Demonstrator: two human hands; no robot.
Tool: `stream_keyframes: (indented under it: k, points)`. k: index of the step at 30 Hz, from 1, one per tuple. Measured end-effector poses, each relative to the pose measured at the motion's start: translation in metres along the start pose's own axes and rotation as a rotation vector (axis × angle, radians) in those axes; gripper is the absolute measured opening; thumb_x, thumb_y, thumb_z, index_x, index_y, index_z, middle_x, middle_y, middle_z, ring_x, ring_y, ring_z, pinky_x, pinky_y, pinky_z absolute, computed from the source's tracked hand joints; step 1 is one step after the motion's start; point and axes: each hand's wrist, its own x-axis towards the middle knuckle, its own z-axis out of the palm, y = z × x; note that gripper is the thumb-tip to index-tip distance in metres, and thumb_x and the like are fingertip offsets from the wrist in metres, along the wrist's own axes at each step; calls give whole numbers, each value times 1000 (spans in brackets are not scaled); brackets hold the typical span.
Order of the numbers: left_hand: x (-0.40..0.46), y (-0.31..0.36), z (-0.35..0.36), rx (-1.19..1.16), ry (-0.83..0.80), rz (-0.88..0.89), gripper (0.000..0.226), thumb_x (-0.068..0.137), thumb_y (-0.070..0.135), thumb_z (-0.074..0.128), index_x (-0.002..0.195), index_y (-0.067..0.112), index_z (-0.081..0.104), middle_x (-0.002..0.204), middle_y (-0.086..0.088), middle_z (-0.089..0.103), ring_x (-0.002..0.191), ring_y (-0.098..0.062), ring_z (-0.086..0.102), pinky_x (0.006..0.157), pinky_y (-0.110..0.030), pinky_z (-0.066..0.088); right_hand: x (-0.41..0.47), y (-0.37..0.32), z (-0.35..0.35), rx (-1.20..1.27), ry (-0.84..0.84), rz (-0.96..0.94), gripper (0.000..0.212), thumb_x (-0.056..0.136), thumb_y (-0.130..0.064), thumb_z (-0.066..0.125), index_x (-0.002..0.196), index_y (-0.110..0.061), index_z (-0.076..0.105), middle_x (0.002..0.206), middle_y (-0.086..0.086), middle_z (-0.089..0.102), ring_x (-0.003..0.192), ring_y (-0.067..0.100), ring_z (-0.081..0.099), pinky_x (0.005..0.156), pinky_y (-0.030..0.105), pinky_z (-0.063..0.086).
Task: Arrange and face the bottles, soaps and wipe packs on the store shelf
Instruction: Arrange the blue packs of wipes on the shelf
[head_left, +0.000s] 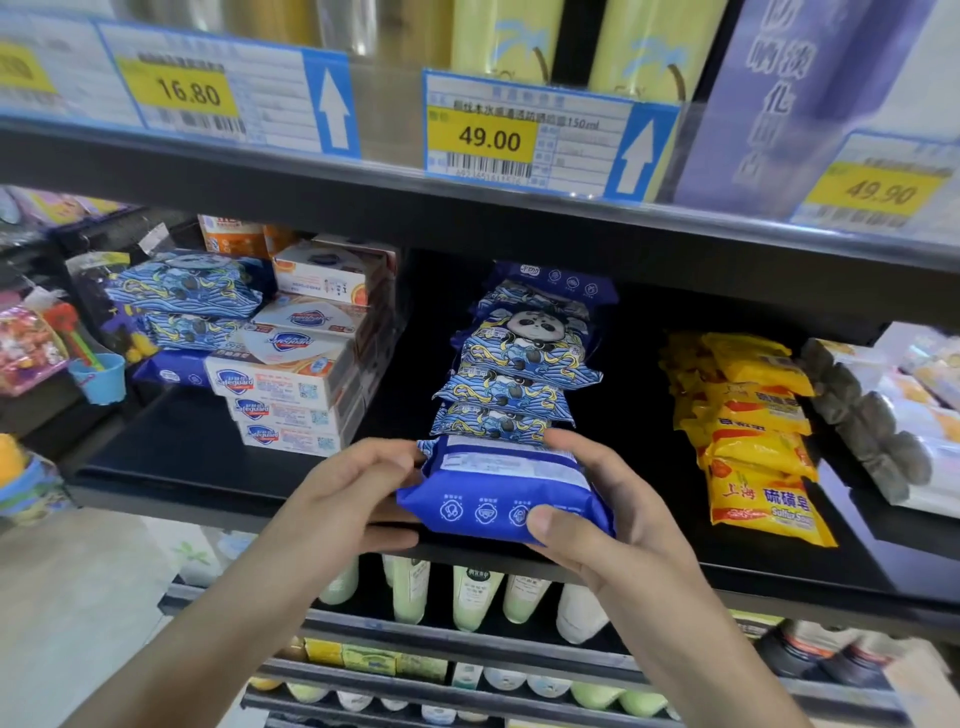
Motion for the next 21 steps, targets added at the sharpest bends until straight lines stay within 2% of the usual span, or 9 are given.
stream_keyframes:
  k: [1, 2, 4, 5, 6, 10, 15, 18, 21]
  points:
    - [0, 4, 1, -50, -12, -74, 23, 96, 36, 62, 108, 19, 72, 97, -7, 80, 81, -24, 78, 83, -49, 61, -1, 0, 1, -17, -14, -29, 74, 61, -25, 89, 131, -31, 64, 122, -2, 72, 113, 21, 71, 89, 34, 60]
    - [0, 7, 2, -73, -55, -143, 42, 84, 49, 64, 110, 17, 72, 97, -10, 80, 81, -30, 78, 80, -48, 62, -1, 0, 1, -40, -25, -62, 73, 65, -19, 87, 132, -30, 62, 122, -4, 72, 112, 20, 71, 87, 30, 59]
    - [-3, 16, 4, -59, -183, -247, 64, 66, 61, 72, 111, 17, 72, 101, -13, 79, 83, -35, 78, 74, -44, 61, -2, 1, 2, -88, -50, -124, 71, 71, -10, 82, 136, -29, 57, 121, -5, 72, 111, 18, 71, 85, 25, 58]
    - [-6, 19, 5, -43, -233, -264, 62, 61, 55, 83, 110, 18, 73, 101, -13, 80, 83, -35, 78, 74, -43, 59, -3, 2, 4, -108, -66, -145, 72, 74, -8, 81, 138, -29, 55, 122, -5, 71, 112, 19, 70, 86, 26, 58]
    - [-8, 21, 6, -29, -273, -249, 54, 65, 47, 84, 110, 18, 74, 102, -13, 80, 84, -33, 78, 76, -42, 59, -4, 3, 5, -126, -84, -161, 73, 77, -5, 81, 140, -30, 53, 123, -5, 70, 113, 20, 69, 88, 27, 58]
    - [-15, 18, 4, 42, -314, -157, 53, 71, 42, 74, 119, 17, 73, 110, -7, 79, 102, -23, 76, 94, -42, 60, -5, 10, 5, -194, -133, -181, 79, 85, 8, 76, 143, -37, 49, 127, -3, 67, 114, 25, 68, 92, 33, 57]
    - [-17, 20, 8, 98, -308, -108, 47, 77, 32, 81, 122, 20, 71, 112, 0, 79, 104, -16, 75, 89, -32, 61, -5, 12, 4, -256, -145, -179, 83, 83, 7, 78, 141, -45, 49, 137, 1, 59, 121, 26, 63, 94, 41, 58]
    - [-19, 19, 9, 131, -297, -81, 48, 78, 36, 73, 123, 21, 70, 113, 2, 79, 106, -16, 75, 95, -36, 58, -4, 10, 3, -296, -153, -196, 86, 82, 1, 80, 143, -48, 46, 145, 3, 51, 126, 25, 60, 96, 43, 58]
    - [-20, 20, 11, 146, -267, -44, 31, 91, 19, 76, 121, 22, 70, 112, 3, 79, 105, -16, 75, 100, -37, 53, -4, 5, 0, -294, -178, -164, 94, 79, -13, 83, 148, -55, 35, 140, -21, 56, 127, 17, 61, 100, 40, 56]
